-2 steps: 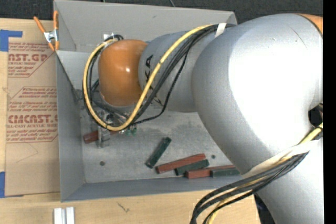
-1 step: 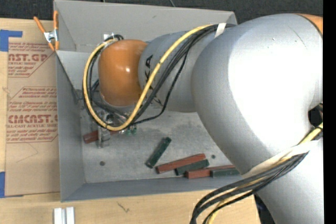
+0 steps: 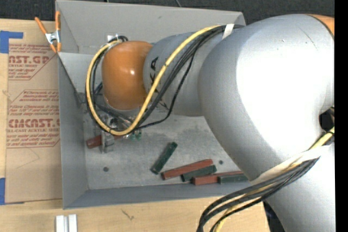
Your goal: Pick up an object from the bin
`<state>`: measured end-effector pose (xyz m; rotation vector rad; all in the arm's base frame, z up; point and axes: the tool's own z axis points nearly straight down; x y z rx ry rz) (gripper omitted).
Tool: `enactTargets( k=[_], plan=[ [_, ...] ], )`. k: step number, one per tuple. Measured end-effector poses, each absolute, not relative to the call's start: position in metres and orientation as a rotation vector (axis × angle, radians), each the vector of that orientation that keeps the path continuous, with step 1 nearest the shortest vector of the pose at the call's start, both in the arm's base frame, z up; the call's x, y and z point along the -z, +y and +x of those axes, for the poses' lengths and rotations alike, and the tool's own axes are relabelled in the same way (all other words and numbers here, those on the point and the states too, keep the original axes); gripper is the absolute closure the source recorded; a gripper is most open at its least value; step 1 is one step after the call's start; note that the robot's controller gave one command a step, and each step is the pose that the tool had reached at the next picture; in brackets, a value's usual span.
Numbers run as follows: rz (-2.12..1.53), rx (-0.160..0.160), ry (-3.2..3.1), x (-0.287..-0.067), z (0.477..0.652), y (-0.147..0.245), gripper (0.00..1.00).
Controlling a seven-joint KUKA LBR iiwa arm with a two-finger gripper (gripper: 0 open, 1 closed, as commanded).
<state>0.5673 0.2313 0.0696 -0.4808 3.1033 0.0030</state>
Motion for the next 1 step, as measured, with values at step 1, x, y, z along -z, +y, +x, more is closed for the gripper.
enactTargets(
  k=[1],
  plan=[
    [-0.494,-0.002,3.095,-0.2277,0.5660,0.2207,1.00]
  ],
)
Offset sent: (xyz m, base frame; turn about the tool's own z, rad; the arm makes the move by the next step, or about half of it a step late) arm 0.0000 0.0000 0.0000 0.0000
